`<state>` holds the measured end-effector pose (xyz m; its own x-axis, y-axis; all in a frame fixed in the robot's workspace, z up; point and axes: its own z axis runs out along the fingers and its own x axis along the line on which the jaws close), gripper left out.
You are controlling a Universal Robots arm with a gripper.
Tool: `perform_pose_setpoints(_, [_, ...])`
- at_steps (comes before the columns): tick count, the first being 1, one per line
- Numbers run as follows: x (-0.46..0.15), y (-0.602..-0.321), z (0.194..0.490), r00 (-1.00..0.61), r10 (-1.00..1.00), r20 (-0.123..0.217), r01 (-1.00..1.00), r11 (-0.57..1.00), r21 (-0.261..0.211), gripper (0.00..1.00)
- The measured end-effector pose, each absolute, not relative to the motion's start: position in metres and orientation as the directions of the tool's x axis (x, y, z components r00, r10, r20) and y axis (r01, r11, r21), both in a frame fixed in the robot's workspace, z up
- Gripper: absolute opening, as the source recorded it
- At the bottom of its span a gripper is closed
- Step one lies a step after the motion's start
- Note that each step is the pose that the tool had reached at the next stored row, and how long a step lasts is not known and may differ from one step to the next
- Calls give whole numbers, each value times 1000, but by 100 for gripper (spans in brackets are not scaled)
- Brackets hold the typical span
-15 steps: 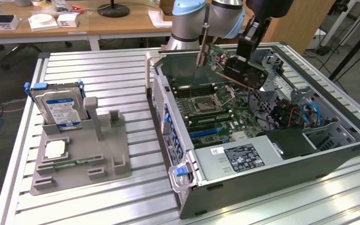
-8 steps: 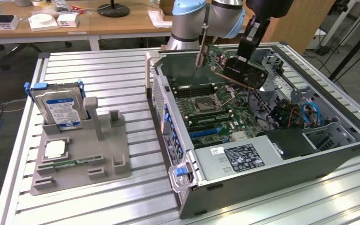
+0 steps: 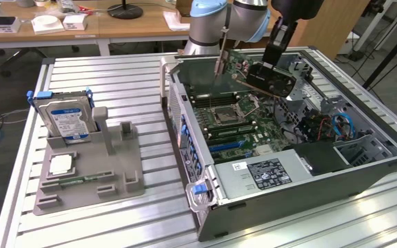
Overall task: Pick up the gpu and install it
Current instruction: 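Insert the gpu into the slot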
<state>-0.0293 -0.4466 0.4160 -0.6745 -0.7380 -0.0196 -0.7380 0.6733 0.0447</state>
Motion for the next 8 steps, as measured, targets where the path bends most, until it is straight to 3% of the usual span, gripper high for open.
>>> perform_pose_setpoints(8, [-29, -447, 416, -635, -773, -20, -772, 633, 45, 26])
